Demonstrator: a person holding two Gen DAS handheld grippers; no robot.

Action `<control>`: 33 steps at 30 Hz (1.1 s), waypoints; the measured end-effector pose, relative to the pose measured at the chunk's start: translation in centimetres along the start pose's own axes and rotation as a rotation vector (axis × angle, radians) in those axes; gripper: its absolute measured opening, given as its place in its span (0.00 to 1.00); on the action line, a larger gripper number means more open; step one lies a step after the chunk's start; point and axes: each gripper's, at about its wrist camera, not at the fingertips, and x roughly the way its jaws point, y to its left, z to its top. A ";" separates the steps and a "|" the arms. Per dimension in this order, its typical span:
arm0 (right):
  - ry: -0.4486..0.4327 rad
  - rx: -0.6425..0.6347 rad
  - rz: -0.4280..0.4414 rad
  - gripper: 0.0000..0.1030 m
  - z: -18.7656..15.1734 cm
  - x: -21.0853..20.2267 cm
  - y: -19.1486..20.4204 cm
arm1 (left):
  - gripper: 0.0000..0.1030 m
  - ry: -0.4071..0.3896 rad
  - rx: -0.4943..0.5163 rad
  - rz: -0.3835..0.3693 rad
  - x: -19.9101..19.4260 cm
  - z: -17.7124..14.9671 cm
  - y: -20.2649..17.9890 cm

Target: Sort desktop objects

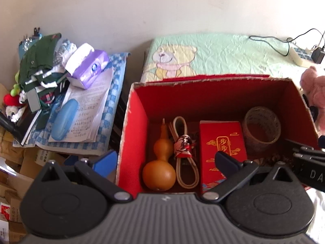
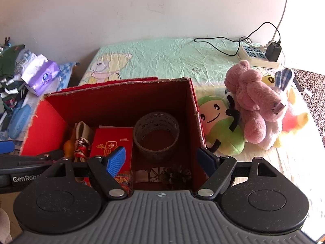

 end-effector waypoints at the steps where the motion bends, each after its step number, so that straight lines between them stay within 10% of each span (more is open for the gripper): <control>1: 0.000 0.001 0.001 0.78 -0.2 -0.2 0.0 | 1.00 -0.005 0.000 -0.003 -0.3 -0.1 -0.1; 33: -0.034 -0.022 0.015 0.77 -8.4 -5.3 -0.9 | 0.99 0.005 -0.045 -0.018 -4.1 -9.2 -0.9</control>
